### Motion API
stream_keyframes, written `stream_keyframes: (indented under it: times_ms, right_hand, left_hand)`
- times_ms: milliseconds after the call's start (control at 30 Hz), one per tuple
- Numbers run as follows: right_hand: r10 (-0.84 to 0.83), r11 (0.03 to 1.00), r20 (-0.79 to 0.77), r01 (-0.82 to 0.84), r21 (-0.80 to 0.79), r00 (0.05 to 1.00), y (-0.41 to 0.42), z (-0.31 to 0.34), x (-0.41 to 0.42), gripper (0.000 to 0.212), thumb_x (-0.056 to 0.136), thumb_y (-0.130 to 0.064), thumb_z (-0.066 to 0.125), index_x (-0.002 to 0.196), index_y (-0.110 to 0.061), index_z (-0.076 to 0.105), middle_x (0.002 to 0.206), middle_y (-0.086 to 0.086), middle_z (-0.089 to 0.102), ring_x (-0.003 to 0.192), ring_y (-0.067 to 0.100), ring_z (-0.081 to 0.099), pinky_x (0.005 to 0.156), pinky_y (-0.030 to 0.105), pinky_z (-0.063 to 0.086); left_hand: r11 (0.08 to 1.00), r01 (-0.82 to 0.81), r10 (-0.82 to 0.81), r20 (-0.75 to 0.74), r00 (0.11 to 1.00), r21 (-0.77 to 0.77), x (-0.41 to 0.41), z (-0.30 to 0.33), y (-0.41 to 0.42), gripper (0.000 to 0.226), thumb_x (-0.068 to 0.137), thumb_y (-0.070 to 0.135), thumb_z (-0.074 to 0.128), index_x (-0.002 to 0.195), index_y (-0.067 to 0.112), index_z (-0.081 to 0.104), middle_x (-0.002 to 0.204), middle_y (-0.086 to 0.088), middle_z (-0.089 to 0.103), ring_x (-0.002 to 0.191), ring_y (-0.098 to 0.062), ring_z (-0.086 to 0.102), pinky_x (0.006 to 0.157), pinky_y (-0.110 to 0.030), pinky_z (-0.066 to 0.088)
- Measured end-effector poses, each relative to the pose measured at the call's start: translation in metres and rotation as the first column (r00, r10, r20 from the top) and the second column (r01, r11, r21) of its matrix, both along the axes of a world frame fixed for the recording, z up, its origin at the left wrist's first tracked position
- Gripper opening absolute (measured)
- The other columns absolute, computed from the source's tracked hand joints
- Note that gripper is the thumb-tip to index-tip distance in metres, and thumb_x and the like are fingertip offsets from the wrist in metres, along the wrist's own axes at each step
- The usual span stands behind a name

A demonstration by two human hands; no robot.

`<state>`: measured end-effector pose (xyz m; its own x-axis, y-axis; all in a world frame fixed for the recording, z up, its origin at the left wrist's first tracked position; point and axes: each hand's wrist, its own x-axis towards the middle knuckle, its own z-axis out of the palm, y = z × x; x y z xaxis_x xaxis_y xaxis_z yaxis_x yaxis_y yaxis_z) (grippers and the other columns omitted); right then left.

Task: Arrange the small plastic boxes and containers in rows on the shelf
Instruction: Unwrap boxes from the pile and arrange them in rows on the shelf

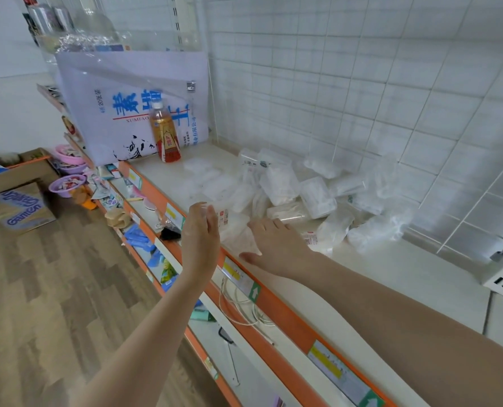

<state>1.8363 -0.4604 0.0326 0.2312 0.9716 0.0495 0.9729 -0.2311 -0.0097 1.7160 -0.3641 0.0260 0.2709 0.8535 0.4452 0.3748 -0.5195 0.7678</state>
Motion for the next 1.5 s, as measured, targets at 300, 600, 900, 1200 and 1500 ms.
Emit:
stream_keyframes:
  times_ms: [300,600,900,1200,1500]
  right_hand:
    - [-0.073,0.995,-0.040,0.075,0.060,0.997,0.007,0.008,-0.013,0.072,0.081,-0.048,0.057,0.137,-0.012,0.029,0.128,0.018,0.044,0.117,0.033,0.039,0.093,0.040,0.035]
    - [0.053,0.724,-0.953,0.646,0.242,0.298,-0.047,0.073,0.018,0.027,0.095,-0.023,0.049,0.116,-0.008,0.057,0.100,0.011,0.066,0.079,0.025,0.065,0.068,0.036,0.058]
    - [0.443,0.475,-0.876,0.879,0.049,-0.191,-0.180,0.056,0.059,0.011,0.092,-0.010,0.056,0.102,-0.014,0.060,0.087,0.006,0.069,0.070,0.018,0.063,0.059,0.024,0.051]
    - [0.458,0.238,-0.889,0.964,0.119,-0.004,-0.355,0.051,0.065,0.040,0.086,0.000,0.061,0.120,-0.019,0.055,0.097,0.010,0.069,0.079,0.025,0.065,0.069,0.031,0.052]
    - [0.175,-0.021,-0.966,0.981,0.192,0.192,-0.509,0.035,0.016,0.050,0.087,0.004,0.058,0.132,-0.013,0.043,0.112,0.018,0.060,0.091,0.024,0.066,0.072,0.027,0.057]
  left_hand:
    - [0.986,0.001,0.028,0.170,0.985,-0.166,-0.018,0.007,-0.010,0.030,0.102,0.025,0.029,0.127,0.011,0.038,0.081,0.012,0.048,0.066,-0.001,0.051,0.061,-0.044,0.056]
    - [0.945,0.183,-0.080,0.355,0.932,-0.269,-0.001,0.025,-0.038,0.019,0.101,0.018,0.035,0.115,0.014,0.048,0.097,-0.004,0.052,0.086,-0.016,0.061,0.050,-0.025,0.056]
    - [0.660,0.650,-0.400,0.557,0.728,-0.375,0.071,0.042,-0.133,0.026,0.094,0.005,0.048,0.120,0.008,0.046,0.113,-0.015,0.057,0.097,-0.020,0.065,0.065,-0.028,0.058]
    - [0.188,0.893,-0.699,0.583,0.413,-0.408,0.128,0.030,-0.252,0.053,0.078,-0.017,0.060,0.117,0.016,0.049,0.115,-0.019,0.058,0.100,-0.026,0.065,0.075,-0.034,0.057]
    - [-0.134,0.889,-0.908,0.413,0.067,-0.438,0.144,0.026,-0.385,0.060,0.077,-0.006,0.069,0.119,0.029,0.045,0.114,-0.018,0.057,0.093,-0.020,0.064,0.084,-0.035,0.055]
